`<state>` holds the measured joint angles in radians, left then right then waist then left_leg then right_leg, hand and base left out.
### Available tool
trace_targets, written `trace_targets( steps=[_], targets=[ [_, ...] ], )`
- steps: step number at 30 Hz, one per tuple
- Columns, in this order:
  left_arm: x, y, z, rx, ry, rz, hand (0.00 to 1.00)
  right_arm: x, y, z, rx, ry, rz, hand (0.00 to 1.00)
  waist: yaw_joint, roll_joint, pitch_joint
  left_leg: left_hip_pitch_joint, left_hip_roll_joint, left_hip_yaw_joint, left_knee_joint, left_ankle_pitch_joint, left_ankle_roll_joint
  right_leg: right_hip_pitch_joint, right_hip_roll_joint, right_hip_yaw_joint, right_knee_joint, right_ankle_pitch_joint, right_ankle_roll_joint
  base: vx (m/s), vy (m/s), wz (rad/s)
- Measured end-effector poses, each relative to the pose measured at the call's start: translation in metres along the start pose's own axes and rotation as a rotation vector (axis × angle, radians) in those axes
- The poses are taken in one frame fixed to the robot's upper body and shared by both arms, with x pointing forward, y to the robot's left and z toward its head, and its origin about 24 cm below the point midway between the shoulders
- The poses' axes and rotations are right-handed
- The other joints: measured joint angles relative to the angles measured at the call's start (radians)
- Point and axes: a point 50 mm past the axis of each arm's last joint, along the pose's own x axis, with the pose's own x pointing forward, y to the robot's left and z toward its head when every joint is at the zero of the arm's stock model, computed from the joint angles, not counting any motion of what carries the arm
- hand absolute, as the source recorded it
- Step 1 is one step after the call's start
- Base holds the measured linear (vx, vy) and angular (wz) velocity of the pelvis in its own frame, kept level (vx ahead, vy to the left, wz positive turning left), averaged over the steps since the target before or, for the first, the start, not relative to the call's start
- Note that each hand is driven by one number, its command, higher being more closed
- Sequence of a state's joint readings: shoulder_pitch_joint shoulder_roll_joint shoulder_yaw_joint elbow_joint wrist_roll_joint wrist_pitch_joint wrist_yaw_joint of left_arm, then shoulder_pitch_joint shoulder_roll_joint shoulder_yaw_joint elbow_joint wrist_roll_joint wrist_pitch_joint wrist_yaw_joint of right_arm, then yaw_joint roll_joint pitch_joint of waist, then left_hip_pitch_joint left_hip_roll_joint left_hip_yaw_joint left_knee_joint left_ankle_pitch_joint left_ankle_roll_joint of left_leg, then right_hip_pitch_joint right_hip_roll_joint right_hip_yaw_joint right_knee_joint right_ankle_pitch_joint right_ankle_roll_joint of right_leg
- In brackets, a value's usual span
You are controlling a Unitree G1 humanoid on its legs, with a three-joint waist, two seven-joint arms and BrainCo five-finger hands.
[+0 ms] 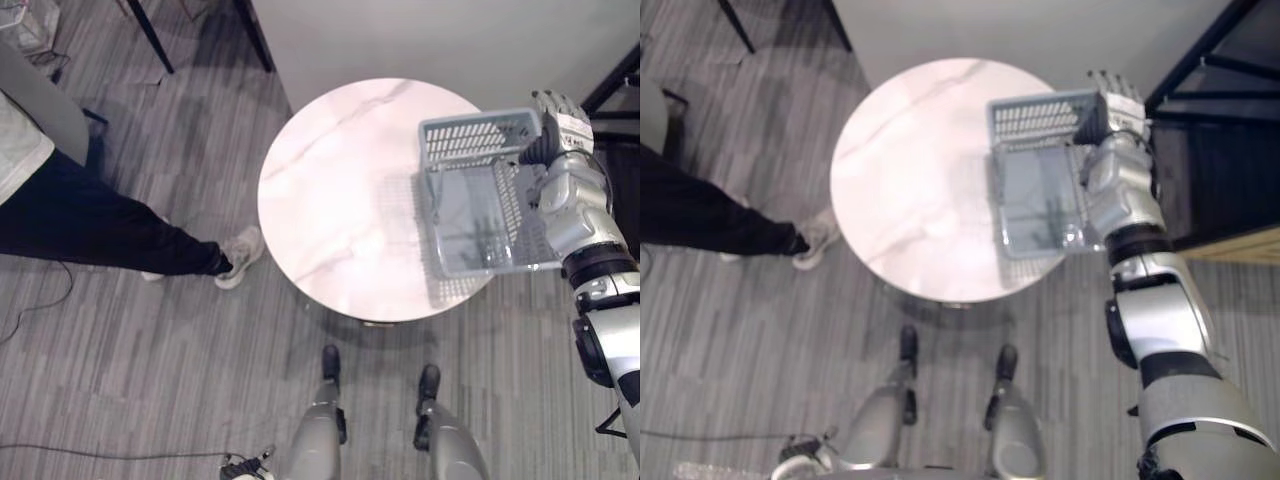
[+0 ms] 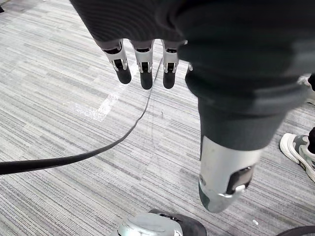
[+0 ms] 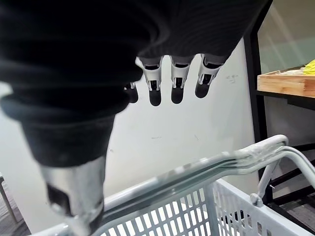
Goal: Pick vegetable in the basket
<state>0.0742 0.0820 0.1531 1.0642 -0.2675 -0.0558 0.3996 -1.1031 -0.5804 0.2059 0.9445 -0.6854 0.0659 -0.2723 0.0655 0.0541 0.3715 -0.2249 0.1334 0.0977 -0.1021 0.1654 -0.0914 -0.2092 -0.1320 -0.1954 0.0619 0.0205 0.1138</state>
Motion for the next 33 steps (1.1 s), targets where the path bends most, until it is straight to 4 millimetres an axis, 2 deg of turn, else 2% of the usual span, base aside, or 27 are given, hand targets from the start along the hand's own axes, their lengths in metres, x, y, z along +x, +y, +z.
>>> trace_targets(
  steps=[7, 8, 13, 18, 23, 32, 33],
  targets=[
    [0.0, -0.001, 0.001, -0.001, -0.003, -0.013, 0.0, 0.002, 0.0, 0.0, -0.023, 0.001, 0.013, 0.0, 0.001, -0.003, 0.021, -0.015, -0.004, -0.021, 0.0, 0.006, 0.0, -0.004, -0.008, -0.018, 0.001, 0.0, 0.0, -0.01, 0.013, 0.06],
    [0.0, -0.001, 0.001, 0.005, -0.006, -0.016, 0.0, 0.002, 0.0, 0.0, -0.023, 0.004, 0.016, 1.0, 0.002, -0.004, 0.021, -0.019, -0.004, -0.022, 0.0, 0.007, 0.0, -0.009, -0.008, -0.019, 0.003, 0.0, 0.0, 0.0, 0.007, 0.06],
    [0.0, -0.002, 0.002, 0.018, -0.017, -0.024, 0.0, -0.001, 0.009, -0.012, -0.04, 0.053, 0.065, 1.0, 0.007, -0.004, 0.022, -0.029, -0.006, -0.028, 0.0, 0.011, 0.001, -0.014, -0.01, -0.026, 0.005, 0.0, 0.0, -0.01, 0.007, 0.04],
    [0.0, -0.002, 0.002, 0.018, -0.016, -0.025, 0.0, 0.002, 0.003, -0.011, -0.064, 0.047, 0.04, 1.0, 0.006, -0.003, 0.04, -0.031, -0.006, -0.03, 0.0, 0.014, 0.002, -0.018, -0.01, -0.027, 0.009, 0.0, 0.0, 0.0, 0.002, 0.01],
    [0.0, -0.002, 0.002, -0.007, -0.009, -0.028, 0.0, 0.0, 0.009, -0.018, -0.074, 0.075, 0.073, 1.0, 0.016, 0.001, 0.046, -0.034, -0.008, -0.028, 0.0, 0.014, 0.002, -0.025, -0.012, -0.024, 0.012, -0.001, 0.0, 0.0, 0.002, -0.01],
    [-0.001, -0.006, 0.004, 0.008, -0.021, -0.057, 0.0, -0.004, 0.016, -0.027, -0.096, 0.101, 0.101, 1.0, 0.018, 0.003, 0.065, -0.035, -0.008, -0.027, 0.0, 0.016, 0.003, -0.029, -0.012, -0.021, 0.018, -0.001, 0.001, 0.0, 0.0, 0.0],
    [-0.001, -0.006, 0.003, 0.01, -0.021, -0.058, 0.0, -0.005, 0.016, -0.027, -0.097, 0.102, 0.103, 0.0, 0.018, 0.003, 0.065, -0.035, -0.008, -0.027, 0.0, 0.016, 0.003, -0.029, -0.012, -0.021, 0.018, -0.001, 0.001, 0.0, 0.0, 0.0]
  ],
)
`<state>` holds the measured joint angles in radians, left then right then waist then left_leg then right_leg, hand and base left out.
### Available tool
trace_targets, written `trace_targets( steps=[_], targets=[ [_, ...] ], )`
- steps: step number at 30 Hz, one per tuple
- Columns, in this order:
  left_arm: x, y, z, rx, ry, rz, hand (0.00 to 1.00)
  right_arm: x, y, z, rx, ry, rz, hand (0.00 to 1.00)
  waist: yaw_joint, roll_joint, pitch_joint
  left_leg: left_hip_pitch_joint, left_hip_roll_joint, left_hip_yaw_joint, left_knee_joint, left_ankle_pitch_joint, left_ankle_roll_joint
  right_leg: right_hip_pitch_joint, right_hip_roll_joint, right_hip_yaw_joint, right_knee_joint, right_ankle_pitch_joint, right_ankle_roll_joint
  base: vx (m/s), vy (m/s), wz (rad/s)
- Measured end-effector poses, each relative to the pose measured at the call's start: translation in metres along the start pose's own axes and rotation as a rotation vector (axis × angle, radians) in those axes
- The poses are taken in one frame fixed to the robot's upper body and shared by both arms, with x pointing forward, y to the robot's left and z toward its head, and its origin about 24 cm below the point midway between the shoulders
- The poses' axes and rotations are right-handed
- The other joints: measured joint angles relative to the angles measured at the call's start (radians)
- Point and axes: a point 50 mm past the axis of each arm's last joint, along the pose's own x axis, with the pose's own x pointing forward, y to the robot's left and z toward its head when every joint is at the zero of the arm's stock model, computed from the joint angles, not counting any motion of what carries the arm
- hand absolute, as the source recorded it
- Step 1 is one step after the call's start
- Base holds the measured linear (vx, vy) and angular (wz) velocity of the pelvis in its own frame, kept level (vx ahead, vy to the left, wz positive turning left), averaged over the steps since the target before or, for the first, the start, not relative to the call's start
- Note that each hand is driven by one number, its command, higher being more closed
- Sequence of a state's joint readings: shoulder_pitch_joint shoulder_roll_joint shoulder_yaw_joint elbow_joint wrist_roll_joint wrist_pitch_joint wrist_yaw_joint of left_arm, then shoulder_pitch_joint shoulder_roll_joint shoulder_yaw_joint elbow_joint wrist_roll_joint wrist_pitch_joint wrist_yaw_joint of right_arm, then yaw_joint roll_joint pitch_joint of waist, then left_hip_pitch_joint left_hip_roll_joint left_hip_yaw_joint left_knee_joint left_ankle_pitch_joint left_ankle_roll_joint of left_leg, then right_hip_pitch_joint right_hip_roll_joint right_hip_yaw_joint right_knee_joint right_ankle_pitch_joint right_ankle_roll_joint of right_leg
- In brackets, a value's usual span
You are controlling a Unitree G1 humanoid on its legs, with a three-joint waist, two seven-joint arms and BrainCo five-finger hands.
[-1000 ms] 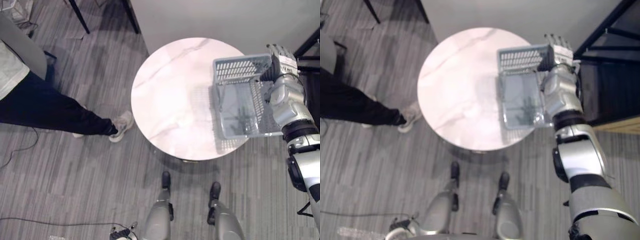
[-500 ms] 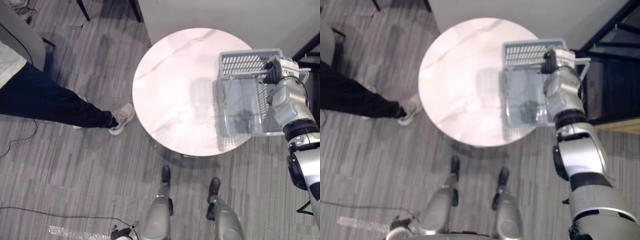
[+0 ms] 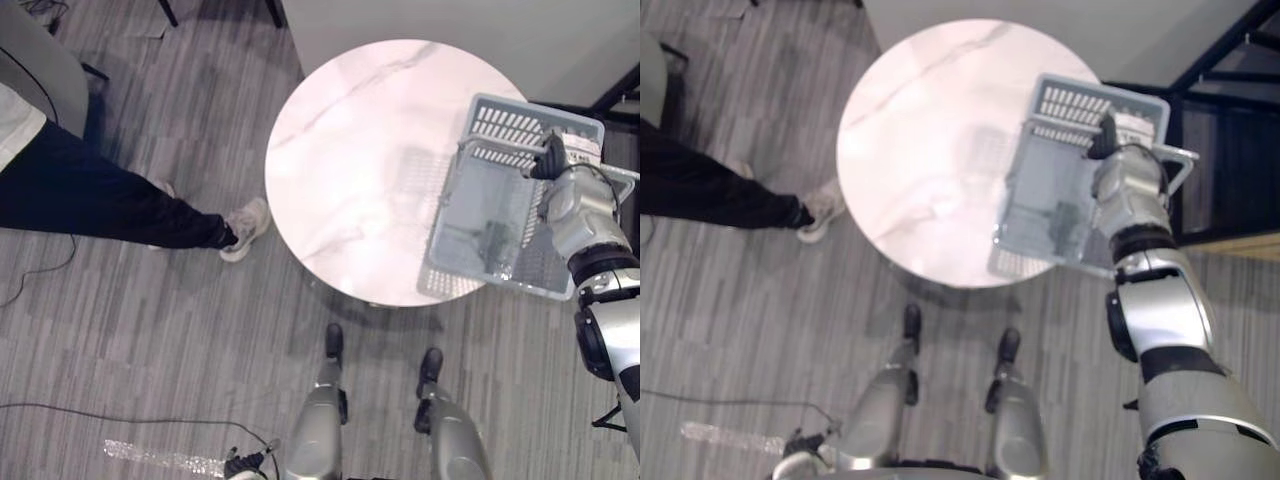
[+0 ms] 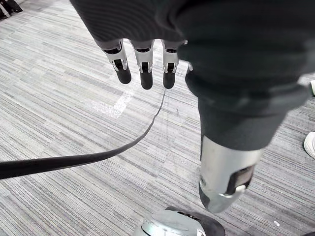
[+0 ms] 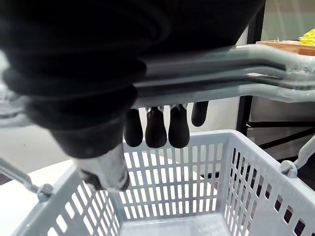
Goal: Pick vegetable in the basket
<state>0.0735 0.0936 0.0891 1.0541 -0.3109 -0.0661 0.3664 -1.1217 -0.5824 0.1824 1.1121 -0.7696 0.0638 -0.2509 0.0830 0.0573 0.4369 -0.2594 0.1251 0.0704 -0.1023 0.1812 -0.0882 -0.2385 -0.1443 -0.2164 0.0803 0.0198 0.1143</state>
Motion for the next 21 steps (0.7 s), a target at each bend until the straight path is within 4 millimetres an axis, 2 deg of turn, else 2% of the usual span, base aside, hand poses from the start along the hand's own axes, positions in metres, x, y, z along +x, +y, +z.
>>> trace_targets(
  steps=[10, 11, 21],
  targets=[
    [0.0, 0.0, 0.0, 0.006, -0.002, -0.002, 0.0, -0.004, 0.008, -0.006, -0.014, 0.011, 0.02, 0.0, 0.003, 0.001, 0.0, 0.011, -0.007, 0.003, 0.002, 0.005, 0.001, 0.0, -0.001, 0.007, 0.015, 0.0, 0.0, 0.0, 0.0, 0.0],
    [0.0, 0.0, 0.001, 0.006, -0.002, -0.002, 0.0, -0.004, 0.009, -0.006, -0.012, 0.013, 0.021, 1.0, 0.003, 0.001, 0.0, 0.012, -0.007, 0.004, 0.002, 0.005, 0.001, 0.0, -0.001, 0.008, 0.016, 0.0, 0.0, -0.01, 0.015, -0.04],
    [0.001, 0.002, 0.002, 0.009, -0.004, 0.0, 0.0, -0.006, 0.013, -0.006, -0.005, 0.011, 0.019, 1.0, 0.004, 0.007, 0.0, 0.018, -0.008, 0.009, 0.006, 0.005, -0.002, 0.001, -0.006, 0.014, 0.019, -0.001, -0.001, 0.0, 0.004, -0.01]
  ],
)
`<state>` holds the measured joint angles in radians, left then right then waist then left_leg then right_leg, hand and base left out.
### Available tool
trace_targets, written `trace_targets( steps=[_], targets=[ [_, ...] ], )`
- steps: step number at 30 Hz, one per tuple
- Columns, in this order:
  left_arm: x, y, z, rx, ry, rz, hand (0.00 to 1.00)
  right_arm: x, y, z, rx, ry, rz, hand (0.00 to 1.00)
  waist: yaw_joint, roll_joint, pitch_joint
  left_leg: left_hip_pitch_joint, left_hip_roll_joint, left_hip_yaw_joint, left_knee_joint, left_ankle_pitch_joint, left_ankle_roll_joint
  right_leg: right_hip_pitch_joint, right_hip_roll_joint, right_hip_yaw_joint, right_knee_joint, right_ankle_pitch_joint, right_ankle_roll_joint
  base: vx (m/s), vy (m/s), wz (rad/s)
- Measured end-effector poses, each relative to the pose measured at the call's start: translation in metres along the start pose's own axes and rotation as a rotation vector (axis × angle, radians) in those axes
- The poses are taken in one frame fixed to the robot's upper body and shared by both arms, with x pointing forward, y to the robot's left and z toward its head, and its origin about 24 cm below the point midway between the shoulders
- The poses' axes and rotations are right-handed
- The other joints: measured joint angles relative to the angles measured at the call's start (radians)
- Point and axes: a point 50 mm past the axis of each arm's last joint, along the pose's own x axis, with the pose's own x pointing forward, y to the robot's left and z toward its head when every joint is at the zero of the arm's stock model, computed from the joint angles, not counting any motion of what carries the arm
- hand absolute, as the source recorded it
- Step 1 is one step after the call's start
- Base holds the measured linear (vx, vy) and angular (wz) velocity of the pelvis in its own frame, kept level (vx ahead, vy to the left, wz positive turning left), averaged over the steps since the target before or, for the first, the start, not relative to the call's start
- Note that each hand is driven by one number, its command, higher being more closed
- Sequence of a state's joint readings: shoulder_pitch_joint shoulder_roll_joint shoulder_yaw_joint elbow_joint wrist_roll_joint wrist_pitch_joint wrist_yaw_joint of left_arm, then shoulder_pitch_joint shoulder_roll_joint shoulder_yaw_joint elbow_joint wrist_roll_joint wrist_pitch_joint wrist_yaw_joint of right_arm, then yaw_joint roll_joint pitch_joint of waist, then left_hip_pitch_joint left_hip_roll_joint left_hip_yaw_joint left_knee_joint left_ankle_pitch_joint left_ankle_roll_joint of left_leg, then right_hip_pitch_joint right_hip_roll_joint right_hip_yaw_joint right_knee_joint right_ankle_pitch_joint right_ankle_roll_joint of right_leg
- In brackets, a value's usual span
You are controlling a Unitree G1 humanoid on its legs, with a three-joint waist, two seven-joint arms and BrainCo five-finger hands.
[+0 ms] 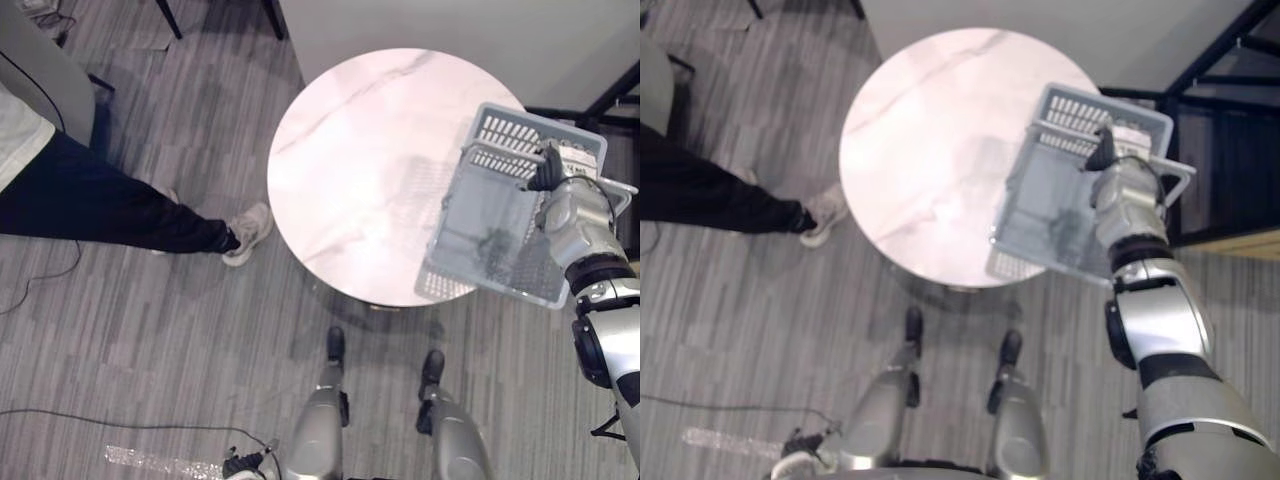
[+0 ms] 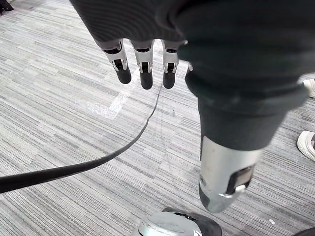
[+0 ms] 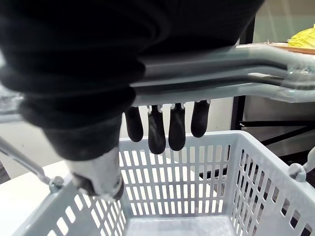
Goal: Pick vegetable in the basket
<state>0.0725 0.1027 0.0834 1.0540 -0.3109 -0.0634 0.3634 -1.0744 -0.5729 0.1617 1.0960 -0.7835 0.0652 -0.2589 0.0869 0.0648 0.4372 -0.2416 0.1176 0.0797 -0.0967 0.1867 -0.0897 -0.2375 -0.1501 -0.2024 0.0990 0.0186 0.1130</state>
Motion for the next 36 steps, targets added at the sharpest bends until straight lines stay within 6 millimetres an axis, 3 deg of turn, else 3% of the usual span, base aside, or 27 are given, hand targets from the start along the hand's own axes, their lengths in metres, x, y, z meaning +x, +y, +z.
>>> trace_targets(
  steps=[12, 21, 25, 30, 33, 36],
  targets=[
    [0.0, -0.001, 0.0, 0.0, 0.001, -0.017, 0.0, -0.004, 0.006, -0.005, -0.003, 0.021, 0.006, 1.0, 0.008, 0.006, 0.001, 0.021, 0.0, 0.014, 0.0, -0.004, -0.006, 0.018, -0.002, 0.007, -0.002, 0.0, 0.0, 0.0, 0.004, -0.01],
    [0.0, -0.004, 0.004, -0.001, 0.001, -0.021, 0.0, -0.012, 0.016, 0.005, -0.045, -0.046, 0.027, 1.0, 0.002, 0.009, 0.0, 0.053, 0.008, 0.027, 0.001, -0.009, -0.012, 0.04, 0.002, 0.022, -0.006, 0.002, 0.002, 0.01, 0.011, -0.05],
    [0.001, -0.004, 0.004, -0.002, 0.021, -0.017, 0.0, -0.029, 0.035, 0.031, -0.068, -0.192, 0.081, 1.0, -0.004, 0.003, -0.01, 0.095, 0.016, 0.051, 0.001, -0.016, -0.022, 0.067, 0.008, 0.044, -0.007, 0.002, 0.002, 0.03, 0.009, -0.18],
    [0.001, -0.002, -0.001, 0.009, 0.05, -0.006, 0.0, -0.056, 0.06, 0.05, -0.096, -0.344, 0.174, 1.0, -0.021, -0.009, -0.076, 0.136, 0.016, 0.075, 0.001, -0.019, -0.026, 0.095, 0.008, 0.066, -0.007, 0.002, 0.003, 0.01, 0.016, -0.12],
    [0.001, 0.006, -0.011, 0.036, 0.082, 0.016, 0.0, -0.072, 0.064, 0.067, -0.088, -0.467, 0.193, 1.0, -0.035, -0.034, -0.129, 0.147, 0.017, 0.082, 0.0, -0.028, -0.028, 0.099, 0.014, 0.08, -0.018, -0.002, 0.009, -0.05, 0.018, -0.16],
    [0.0, 0.011, -0.019, 0.052, 0.116, 0.029, 0.0, -0.085, 0.068, 0.069, -0.053, -0.524, 0.215, 1.0, -0.044, -0.058, -0.162, 0.16, 0.019, 0.1, -0.004, -0.041, -0.033, 0.105, 0.017, 0.097, -0.028, 0.0, 0.012, -0.06, 0.021, -0.14]
  ],
)
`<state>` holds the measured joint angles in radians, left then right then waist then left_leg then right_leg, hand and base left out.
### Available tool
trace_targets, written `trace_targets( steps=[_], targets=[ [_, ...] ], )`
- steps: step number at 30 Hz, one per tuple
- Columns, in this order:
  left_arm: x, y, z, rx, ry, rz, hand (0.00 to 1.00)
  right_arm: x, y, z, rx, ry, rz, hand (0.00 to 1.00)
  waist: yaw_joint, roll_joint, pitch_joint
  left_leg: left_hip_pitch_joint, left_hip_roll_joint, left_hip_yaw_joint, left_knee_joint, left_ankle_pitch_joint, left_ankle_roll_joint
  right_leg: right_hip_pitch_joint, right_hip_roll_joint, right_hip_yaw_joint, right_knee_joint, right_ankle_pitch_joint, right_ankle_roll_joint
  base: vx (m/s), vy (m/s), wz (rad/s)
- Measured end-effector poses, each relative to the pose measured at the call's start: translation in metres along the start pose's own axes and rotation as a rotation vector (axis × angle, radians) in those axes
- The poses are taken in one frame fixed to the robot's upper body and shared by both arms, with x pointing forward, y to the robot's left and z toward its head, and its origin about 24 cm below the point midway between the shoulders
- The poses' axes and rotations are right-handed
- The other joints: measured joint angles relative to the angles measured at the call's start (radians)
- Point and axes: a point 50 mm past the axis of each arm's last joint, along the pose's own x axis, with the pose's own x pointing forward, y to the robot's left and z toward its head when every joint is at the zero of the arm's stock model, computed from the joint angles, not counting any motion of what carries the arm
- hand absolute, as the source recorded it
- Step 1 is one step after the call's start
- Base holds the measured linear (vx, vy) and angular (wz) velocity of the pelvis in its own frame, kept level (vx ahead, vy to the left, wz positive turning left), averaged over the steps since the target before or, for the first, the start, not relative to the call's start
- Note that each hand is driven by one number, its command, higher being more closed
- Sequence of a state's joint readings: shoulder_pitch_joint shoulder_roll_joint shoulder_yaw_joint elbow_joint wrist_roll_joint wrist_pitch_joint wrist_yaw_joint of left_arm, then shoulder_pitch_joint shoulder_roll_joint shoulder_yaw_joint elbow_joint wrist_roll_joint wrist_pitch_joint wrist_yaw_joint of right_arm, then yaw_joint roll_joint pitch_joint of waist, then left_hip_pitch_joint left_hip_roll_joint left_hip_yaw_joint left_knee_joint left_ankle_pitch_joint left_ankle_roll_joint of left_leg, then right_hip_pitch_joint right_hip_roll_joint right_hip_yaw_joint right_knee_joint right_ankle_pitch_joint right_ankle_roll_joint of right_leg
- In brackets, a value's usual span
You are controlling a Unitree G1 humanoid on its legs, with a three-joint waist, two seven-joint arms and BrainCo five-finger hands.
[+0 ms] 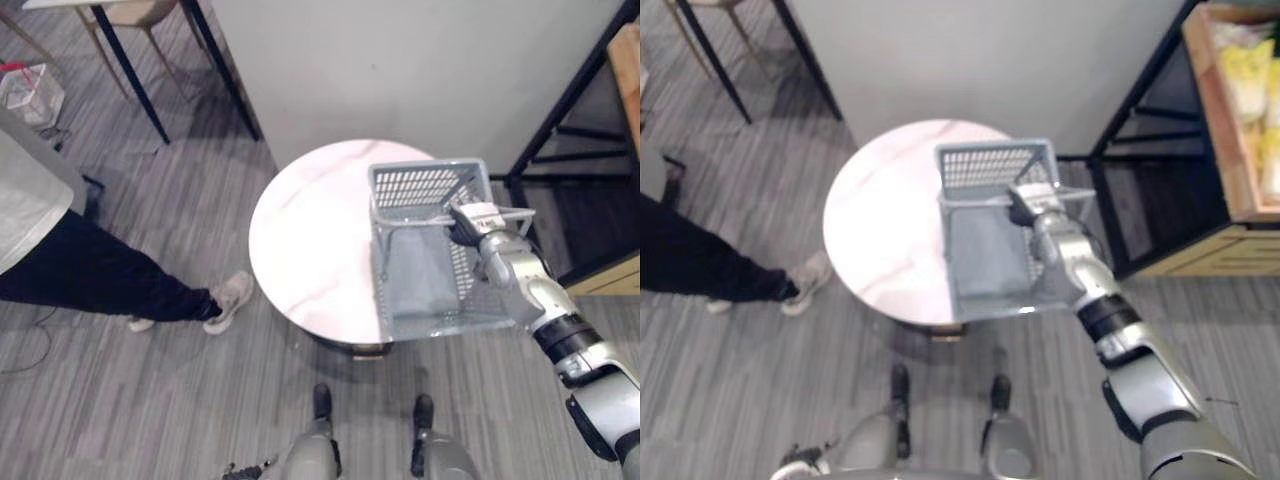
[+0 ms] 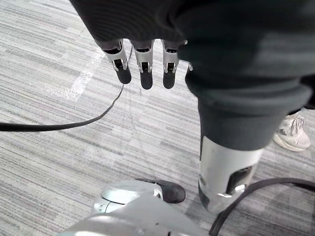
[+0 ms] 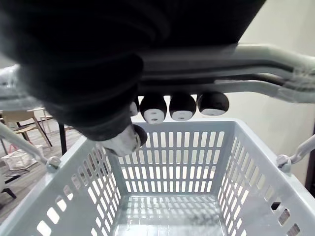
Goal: Pick vegetable in the basket
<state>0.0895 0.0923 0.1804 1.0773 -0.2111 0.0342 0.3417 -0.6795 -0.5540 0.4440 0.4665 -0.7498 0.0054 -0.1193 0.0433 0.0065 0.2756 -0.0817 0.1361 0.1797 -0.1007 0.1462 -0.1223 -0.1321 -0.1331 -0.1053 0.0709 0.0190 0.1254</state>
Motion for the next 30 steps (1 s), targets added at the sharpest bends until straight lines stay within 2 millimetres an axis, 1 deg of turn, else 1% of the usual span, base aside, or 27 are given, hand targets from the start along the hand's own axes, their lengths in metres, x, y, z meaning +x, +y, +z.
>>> trace_targets(
  steps=[3, 7, 10, 12, 15, 18, 20, 21, 22, 23, 24, 25, 26, 27, 28, 29, 30],
  targets=[
    [0.0, 0.004, -0.009, 0.029, 0.029, 0.011, 0.0, -0.006, 0.005, 0.0, -0.002, -0.025, 0.035, 1.0, -0.011, -0.001, -0.02, 0.001, -0.003, 0.001, -0.001, -0.004, 0.005, 0.005, -0.006, 0.006, -0.009, 0.002, 0.003, -0.05, 0.024, -0.02],
    [-0.002, 0.012, -0.026, 0.059, 0.077, 0.029, 0.0, -0.018, 0.024, -0.003, -0.01, -0.034, 0.123, 1.0, -0.011, -0.003, -0.04, 0.027, -0.008, 0.011, 0.0, -0.012, 0.012, 0.037, -0.008, 0.019, -0.035, 0.008, 0.013, 0.0, 0.035, -0.05],
    [-0.003, 0.016, -0.035, 0.079, 0.094, 0.032, 0.0, -0.021, 0.026, -0.004, -0.019, -0.045, 0.135, 1.0, -0.012, -0.004, -0.046, 0.035, -0.01, 0.031, 0.005, -0.016, 0.015, 0.034, -0.008, 0.039, -0.035, 0.013, 0.019, 0.04, 0.029, -0.17],
    [-0.003, 0.017, -0.035, 0.081, 0.093, 0.033, 0.0, -0.024, 0.027, -0.008, -0.018, -0.041, 0.145, 1.0, -0.011, -0.005, -0.046, 0.039, -0.01, 0.035, 0.005, -0.019, 0.016, 0.035, -0.008, 0.045, -0.033, 0.018, 0.026, 0.05, 0.023, -0.12],
    [-0.003, 0.016, -0.035, 0.082, 0.092, 0.031, 0.0, -0.027, 0.028, -0.013, -0.028, -0.034, 0.155, 1.0, -0.011, -0.006, -0.046, 0.052, -0.01, 0.058, 0.008, -0.026, 0.027, 0.035, 0.0, 0.065, -0.032, 0.028, 0.016, 0.05, 0.02, -0.22],
    [-0.002, 0.016, -0.031, 0.096, 0.075, 0.029, 0.0, -0.033, 0.029, -0.023, -0.028, -0.005, 0.161, 1.0, -0.01, -0.016, -0.04, 0.022, -0.004, 0.076, 0.13, -0.097, 0.04, 0.037, -0.002, 0.087, -0.012, 0.032, 0.016, 0.02, 0.033, -0.24],
    [-0.001, 0.015, -0.026, 0.109, 0.06, 0.024, 0.0, -0.04, 0.027, -0.037, -0.024, 0.045, 0.155, 1.0, -0.015, -0.02, -0.036, -0.024, 0.007, 0.082, 0.246, -0.163, 0.047, 0.025, -0.005, 0.1, 0.011, 0.032, 0.016, -0.02, 0.053, -0.18],
    [-0.001, 0.014, -0.024, 0.11, 0.053, 0.022, 0.0, -0.042, 0.026, -0.041, -0.025, 0.061, 0.152, 1.0, -0.016, -0.024, -0.033, -0.036, 0.011, 0.087, 0.271, -0.179, 0.05, 0.016, -0.005, 0.109, 0.021, 0.032, 0.016, -0.09, 0.096, -0.22],
    [0.0, 0.014, -0.019, 0.118, 0.037, 0.018, 0.0, -0.045, 0.024, -0.05, -0.026, 0.09, 0.145, 1.0, -0.017, -0.031, -0.026, -0.07, 0.018, 0.094, 0.325, -0.217, 0.057, -0.005, -0.006, 0.118, 0.041, 0.032, 0.017, -0.07, 0.075, -0.2],
    [0.001, 0.016, -0.015, 0.122, 0.028, 0.019, 0.0, -0.047, 0.022, -0.053, -0.026, 0.105, 0.141, 1.0, -0.02, -0.038, -0.022, -0.086, 0.021, 0.099, 0.355, -0.231, 0.06, -0.016, -0.007, 0.121, 0.049, 0.032, 0.017, -0.12, 0.104, -0.25],
    [0.003, 0.02, -0.009, 0.132, 0.01, 0.026, 0.0, -0.049, 0.02, -0.059, -0.03, 0.129, 0.133, 1.0, -0.027, -0.053, -0.012, -0.118, 0.026, 0.111, 0.421, -0.258, 0.068, -0.036, -0.011, 0.123, 0.06, 0.034, 0.02, -0.18, 0.135, -0.35],
    [0.005, 0.026, -0.004, 0.144, -0.003, 0.038, 0.0, -0.05, 0.017, -0.063, -0.035, 0.144, 0.124, 1.0, -0.037, -0.08, 0.003, -0.138, 0.023, 0.121, 0.47, -0.279, 0.086, -0.048, -0.016, 0.144, 0.036, 0.044, 0.031, -0.24, 0.166, -0.42],
    [0.006, 0.029, -0.003, 0.158, -0.007, 0.046, 0.0, -0.051, 0.015, -0.065, -0.033, 0.155, 0.117, 1.0, -0.037, -0.085, 0.007, -0.136, 0.027, 0.132, 0.466, -0.283, 0.097, -0.036, -0.029, 0.121, 0.001, 0.022, 0.025, -0.24, 0.178, -0.65],
    [0.007, 0.031, -0.002, 0.18, -0.015, 0.048, 0.0, -0.055, 0.012, -0.069, -0.033, 0.176, 0.101, 1.0, -0.037, -0.08, 0.015, -0.123, 0.056, 0.179, 0.427, -0.261, 0.132, -0.041, -0.048, 0.014, 0.033, -0.022, -0.045, -0.18, 0.163, -0.74],
    [0.006, 0.03, -0.002, 0.181, -0.014, 0.047, 0.0, -0.056, 0.007, -0.072, -0.038, 0.182, 0.085, 1.0, -0.04, -0.07, 0.021, -0.118, 0.077, 0.213, 0.409, -0.246, 0.15, -0.087, -0.07, -0.089, 0.228, -0.048, -0.091, -0.15, 0.177, -0.8],
    [0.007, 0.034, 0.0, 0.184, -0.018, 0.056, 0.0, -0.057, 0.005, -0.075, -0.043, 0.188, 0.08, 1.0, -0.041, -0.072, 0.022, -0.109, 0.082, 0.23, 0.402, -0.242, 0.155, -0.098, -0.09, -0.127, 0.329, -0.063, -0.107, -0.12, 0.178, -0.75],
    [0.008, 0.036, 0.0, 0.196, -0.014, 0.062, 0.0, -0.061, 0.001, -0.082, -0.06, 0.201, 0.076, 1.0, -0.04, -0.076, 0.021, -0.086, 0.086, 0.263, 0.38, -0.232, 0.162, -0.079, -0.12, -0.185, 0.468, -0.08, -0.128, -0.1, 0.134, -0.79]
  ],
)
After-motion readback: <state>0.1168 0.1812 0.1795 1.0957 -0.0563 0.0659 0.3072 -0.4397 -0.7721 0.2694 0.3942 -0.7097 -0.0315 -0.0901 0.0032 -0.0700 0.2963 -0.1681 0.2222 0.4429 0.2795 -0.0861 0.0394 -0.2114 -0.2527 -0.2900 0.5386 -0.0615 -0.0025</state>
